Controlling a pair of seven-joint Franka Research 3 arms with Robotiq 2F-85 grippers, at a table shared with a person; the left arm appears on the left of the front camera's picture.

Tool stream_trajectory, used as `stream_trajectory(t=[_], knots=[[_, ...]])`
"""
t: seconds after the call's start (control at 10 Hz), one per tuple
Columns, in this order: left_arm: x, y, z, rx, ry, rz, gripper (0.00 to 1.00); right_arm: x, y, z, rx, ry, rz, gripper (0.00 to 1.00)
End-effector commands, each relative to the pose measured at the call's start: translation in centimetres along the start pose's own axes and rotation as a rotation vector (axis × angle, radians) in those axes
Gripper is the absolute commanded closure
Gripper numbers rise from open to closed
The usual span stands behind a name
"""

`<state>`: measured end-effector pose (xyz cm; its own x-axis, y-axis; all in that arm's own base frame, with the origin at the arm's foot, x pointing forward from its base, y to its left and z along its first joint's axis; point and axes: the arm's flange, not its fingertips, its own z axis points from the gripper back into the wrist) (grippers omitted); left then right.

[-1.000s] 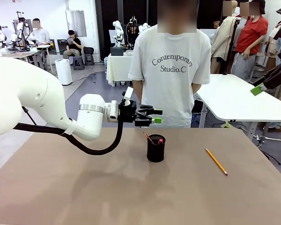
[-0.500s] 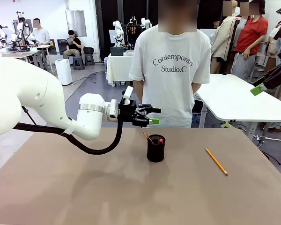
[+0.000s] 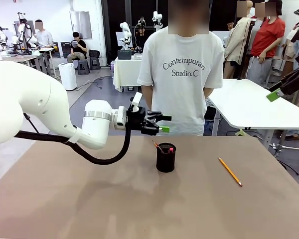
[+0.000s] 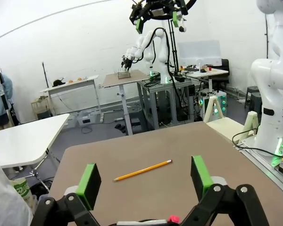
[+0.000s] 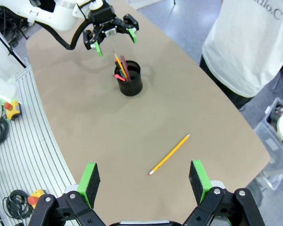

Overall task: Place the pens into the pen holder.
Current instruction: Pick up a writing instrument from the table and place it into the Pen holder.

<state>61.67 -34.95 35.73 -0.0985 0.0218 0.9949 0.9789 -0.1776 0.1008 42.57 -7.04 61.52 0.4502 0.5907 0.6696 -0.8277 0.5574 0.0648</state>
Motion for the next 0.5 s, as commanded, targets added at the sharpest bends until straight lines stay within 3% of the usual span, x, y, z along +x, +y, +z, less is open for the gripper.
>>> stream_trajectory(t=[0.0, 0.4], knots=[[3.1, -1.9, 2.4, -0.033, 0.052, 0.039, 0.0, 0.2, 0.1, 0.1, 0.0, -0.011, -0.001, 0.0], [9.3, -5.7, 7.3, 0.064, 0.344, 0.121, 0.0, 0.2, 0.1, 0.1, 0.0, -0.011, -0.001, 0.0]])
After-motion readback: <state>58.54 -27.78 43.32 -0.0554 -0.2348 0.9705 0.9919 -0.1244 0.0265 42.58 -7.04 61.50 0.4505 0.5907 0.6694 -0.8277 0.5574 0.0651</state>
